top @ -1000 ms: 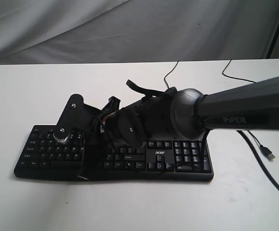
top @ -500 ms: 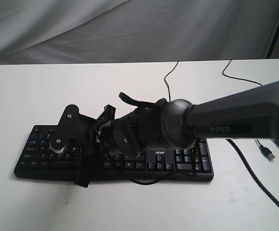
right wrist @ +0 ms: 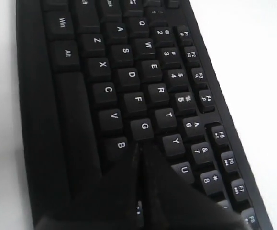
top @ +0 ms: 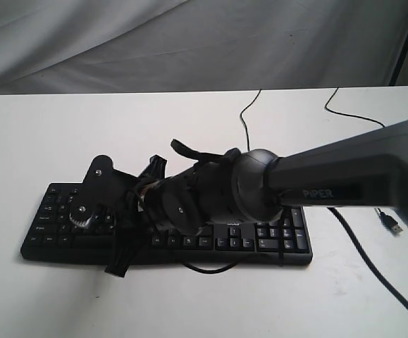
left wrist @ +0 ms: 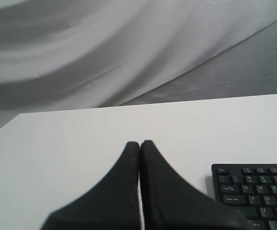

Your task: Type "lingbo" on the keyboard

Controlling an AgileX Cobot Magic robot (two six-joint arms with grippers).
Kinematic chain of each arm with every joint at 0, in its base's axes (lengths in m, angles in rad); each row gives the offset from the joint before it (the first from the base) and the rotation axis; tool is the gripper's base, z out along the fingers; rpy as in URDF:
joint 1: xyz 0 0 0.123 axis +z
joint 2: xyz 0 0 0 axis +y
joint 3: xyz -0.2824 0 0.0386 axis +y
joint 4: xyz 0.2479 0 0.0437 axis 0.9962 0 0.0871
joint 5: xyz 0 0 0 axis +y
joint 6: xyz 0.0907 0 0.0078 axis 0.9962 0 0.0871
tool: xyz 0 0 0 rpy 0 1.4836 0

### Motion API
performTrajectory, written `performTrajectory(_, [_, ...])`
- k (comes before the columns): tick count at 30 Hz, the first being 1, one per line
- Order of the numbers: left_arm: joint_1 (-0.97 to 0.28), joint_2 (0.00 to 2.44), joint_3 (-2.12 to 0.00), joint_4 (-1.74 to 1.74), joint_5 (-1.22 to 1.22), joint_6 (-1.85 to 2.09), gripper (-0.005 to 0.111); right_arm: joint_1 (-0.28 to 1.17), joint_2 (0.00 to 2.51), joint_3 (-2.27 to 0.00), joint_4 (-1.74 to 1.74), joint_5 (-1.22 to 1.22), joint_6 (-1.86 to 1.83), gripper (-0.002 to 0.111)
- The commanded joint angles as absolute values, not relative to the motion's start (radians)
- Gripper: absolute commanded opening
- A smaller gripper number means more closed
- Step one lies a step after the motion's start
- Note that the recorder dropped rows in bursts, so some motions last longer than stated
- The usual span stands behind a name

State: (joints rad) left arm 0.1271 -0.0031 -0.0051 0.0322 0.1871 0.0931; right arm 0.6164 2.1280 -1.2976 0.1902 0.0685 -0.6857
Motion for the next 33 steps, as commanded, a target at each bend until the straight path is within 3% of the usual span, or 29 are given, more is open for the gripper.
performTrajectory(1, [0.123,0.000,0.000,0.032,0.183,0.090,0.001,0.618,2.141,-1.299,0.211,0.059,-0.686,0.000])
performTrajectory(27, [0.123,0.000,0.000,0.032,0.183,0.090,0.001,0.618,2.134,-1.305,0.211,0.071,-0.688,0.000])
performTrajectory(33, [0.123,0.000,0.000,0.032,0.183,0.090,0.001,0.618,2.161,-1.484,0.189,0.165,-0.688,0.000])
